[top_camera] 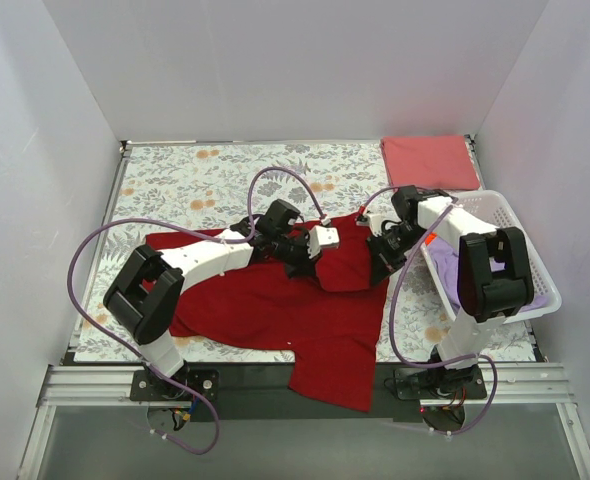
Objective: Fold and stack the t-shirts
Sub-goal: Fold the tshirt
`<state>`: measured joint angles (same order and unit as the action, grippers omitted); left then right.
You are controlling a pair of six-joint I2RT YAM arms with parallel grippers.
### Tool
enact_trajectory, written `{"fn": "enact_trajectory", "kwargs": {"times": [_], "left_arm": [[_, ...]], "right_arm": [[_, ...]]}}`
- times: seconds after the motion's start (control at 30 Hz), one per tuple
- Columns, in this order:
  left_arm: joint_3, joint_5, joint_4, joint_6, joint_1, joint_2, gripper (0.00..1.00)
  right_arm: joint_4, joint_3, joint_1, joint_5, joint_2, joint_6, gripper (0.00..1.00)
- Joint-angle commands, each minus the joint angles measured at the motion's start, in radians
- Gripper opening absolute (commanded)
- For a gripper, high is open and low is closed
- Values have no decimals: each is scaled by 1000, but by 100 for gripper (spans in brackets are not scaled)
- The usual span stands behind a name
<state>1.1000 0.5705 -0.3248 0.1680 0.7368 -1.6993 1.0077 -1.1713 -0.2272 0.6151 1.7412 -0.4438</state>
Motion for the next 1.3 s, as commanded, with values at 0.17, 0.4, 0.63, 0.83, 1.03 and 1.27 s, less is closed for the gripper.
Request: {"fn": "enact_trajectory", "kwargs": {"times": [0.17, 0.4, 0.63, 0.83, 1.03, 1.27], "left_arm": [[-32, 40, -23, -25, -7, 81, 0], [-40, 65, -49, -12, -13, 70, 0], [-57, 92, -71, 21, -42, 95, 14], [-42, 236, -138, 114, -264, 193, 36], [-6, 221, -221, 258, -693, 164, 36], [89, 63, -373, 266, -1025, 11, 36]], "right_arm": [[45, 42, -52, 25, -43, -44, 1], [45, 56, -54, 6, -45, -55, 1], [54, 33, -109, 34, -34, -58, 18], [83, -166, -57, 3, 7, -101, 44], [-38, -508, -44, -153, 177, 39, 35], [-87, -643, -69, -281, 363, 85, 25]]}}
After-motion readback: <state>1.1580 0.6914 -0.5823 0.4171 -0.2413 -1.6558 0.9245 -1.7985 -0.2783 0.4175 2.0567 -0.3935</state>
